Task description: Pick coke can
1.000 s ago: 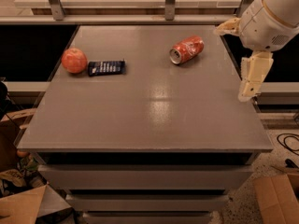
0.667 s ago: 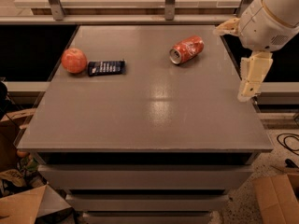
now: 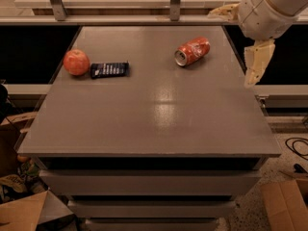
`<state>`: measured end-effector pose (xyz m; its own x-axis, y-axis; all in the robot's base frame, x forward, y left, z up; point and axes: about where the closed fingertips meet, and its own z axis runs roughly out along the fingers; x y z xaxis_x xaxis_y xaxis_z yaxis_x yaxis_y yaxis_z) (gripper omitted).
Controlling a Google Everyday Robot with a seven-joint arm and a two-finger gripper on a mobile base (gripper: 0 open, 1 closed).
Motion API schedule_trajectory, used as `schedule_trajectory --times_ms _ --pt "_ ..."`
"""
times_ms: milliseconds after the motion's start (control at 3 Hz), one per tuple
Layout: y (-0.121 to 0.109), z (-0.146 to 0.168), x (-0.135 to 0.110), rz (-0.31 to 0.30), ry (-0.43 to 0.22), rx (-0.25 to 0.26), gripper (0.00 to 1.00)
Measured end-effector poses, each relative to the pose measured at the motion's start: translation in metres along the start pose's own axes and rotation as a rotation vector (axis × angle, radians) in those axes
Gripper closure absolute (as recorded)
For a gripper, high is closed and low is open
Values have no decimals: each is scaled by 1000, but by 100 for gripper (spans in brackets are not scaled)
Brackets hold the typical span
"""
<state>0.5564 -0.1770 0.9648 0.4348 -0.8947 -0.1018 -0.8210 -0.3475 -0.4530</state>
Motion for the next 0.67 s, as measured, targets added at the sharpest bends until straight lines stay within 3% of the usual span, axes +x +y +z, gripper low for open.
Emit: schedule_trajectory --times_ms 333,667 --pt "-26 5 -3 -209 56 21 0" --pt "-52 24 -11 -381 130 5 0"
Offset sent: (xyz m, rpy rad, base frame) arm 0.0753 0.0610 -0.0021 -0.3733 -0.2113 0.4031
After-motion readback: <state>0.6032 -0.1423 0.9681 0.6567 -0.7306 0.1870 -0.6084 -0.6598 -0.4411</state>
